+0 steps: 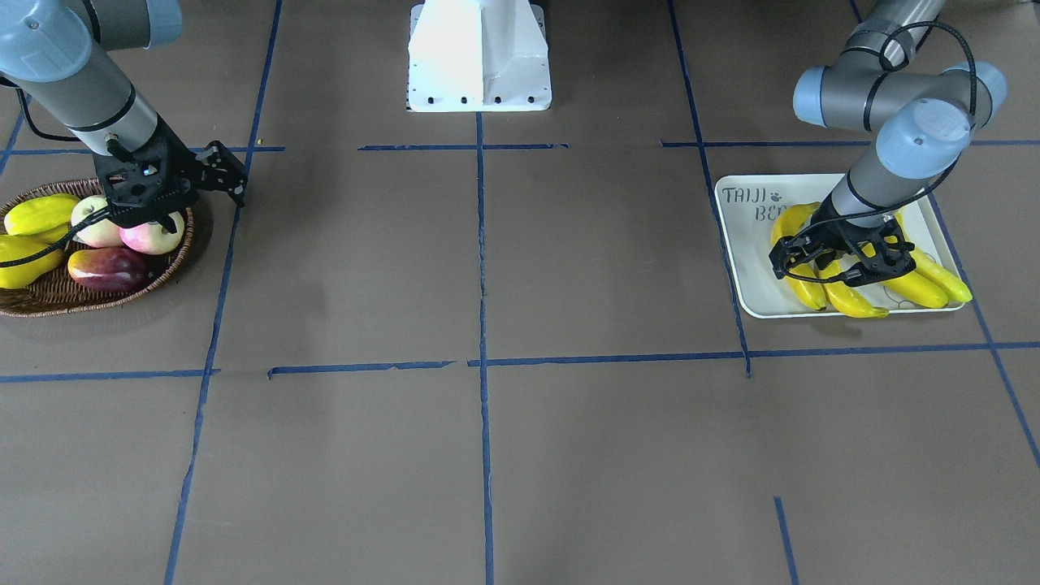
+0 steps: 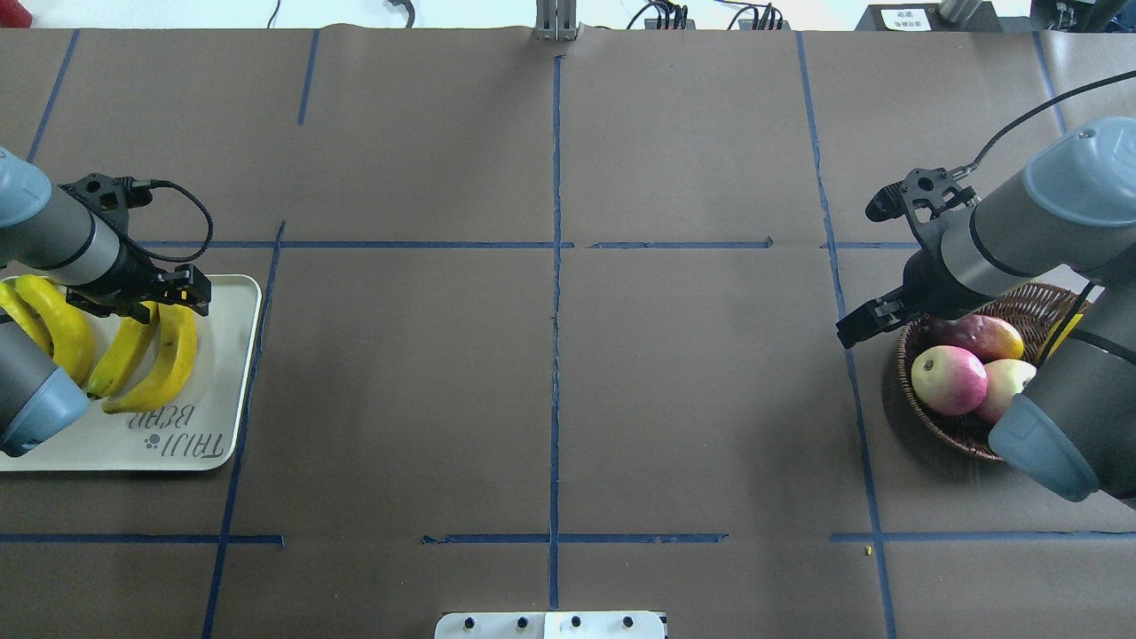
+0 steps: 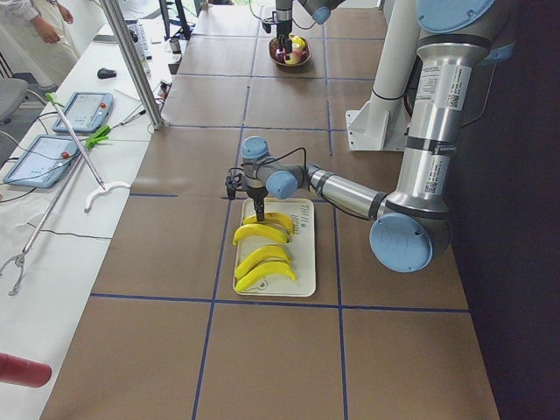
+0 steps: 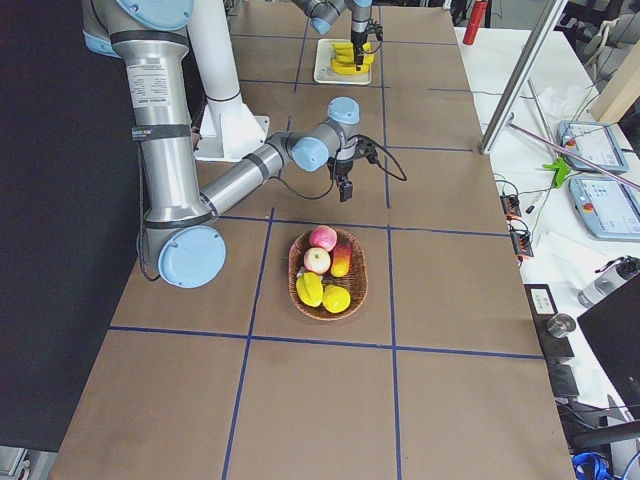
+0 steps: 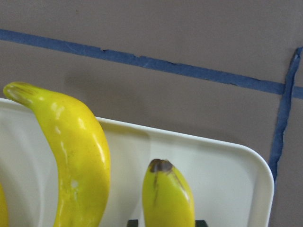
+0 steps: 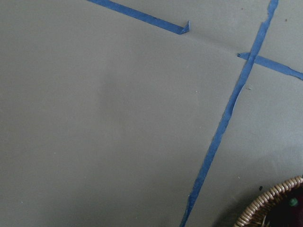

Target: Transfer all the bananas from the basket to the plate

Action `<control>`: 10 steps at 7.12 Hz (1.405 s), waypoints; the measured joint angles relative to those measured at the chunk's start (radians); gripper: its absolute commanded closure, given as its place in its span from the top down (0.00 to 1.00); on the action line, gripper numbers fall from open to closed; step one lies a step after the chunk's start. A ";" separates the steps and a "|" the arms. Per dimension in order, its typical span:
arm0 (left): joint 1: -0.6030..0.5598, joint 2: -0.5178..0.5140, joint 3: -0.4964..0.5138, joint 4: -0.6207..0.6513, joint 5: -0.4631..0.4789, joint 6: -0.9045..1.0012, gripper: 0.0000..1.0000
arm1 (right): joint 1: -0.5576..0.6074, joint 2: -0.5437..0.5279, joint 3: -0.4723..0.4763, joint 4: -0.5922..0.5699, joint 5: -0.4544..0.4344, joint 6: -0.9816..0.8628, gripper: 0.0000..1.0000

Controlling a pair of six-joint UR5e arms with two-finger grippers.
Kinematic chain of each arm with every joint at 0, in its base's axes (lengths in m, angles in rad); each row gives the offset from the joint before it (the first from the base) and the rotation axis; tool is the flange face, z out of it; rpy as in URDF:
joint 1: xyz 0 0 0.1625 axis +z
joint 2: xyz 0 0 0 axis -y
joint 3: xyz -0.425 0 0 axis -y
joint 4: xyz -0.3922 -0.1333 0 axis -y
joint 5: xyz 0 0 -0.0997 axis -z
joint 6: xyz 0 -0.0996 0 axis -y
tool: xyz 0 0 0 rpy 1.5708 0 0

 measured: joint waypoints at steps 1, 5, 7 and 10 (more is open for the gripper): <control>-0.028 0.025 -0.005 -0.008 -0.015 0.075 1.00 | 0.022 -0.016 -0.002 -0.001 0.003 -0.023 0.99; -0.352 0.123 -0.009 0.122 -0.173 0.691 1.00 | 0.284 -0.181 -0.013 -0.041 0.102 -0.455 0.99; -0.524 0.134 -0.011 0.323 -0.181 1.062 1.00 | 0.442 -0.224 -0.020 -0.152 0.128 -0.756 0.99; -0.674 0.193 -0.015 0.417 -0.185 1.225 1.00 | 0.648 -0.279 -0.070 -0.299 0.189 -0.953 0.99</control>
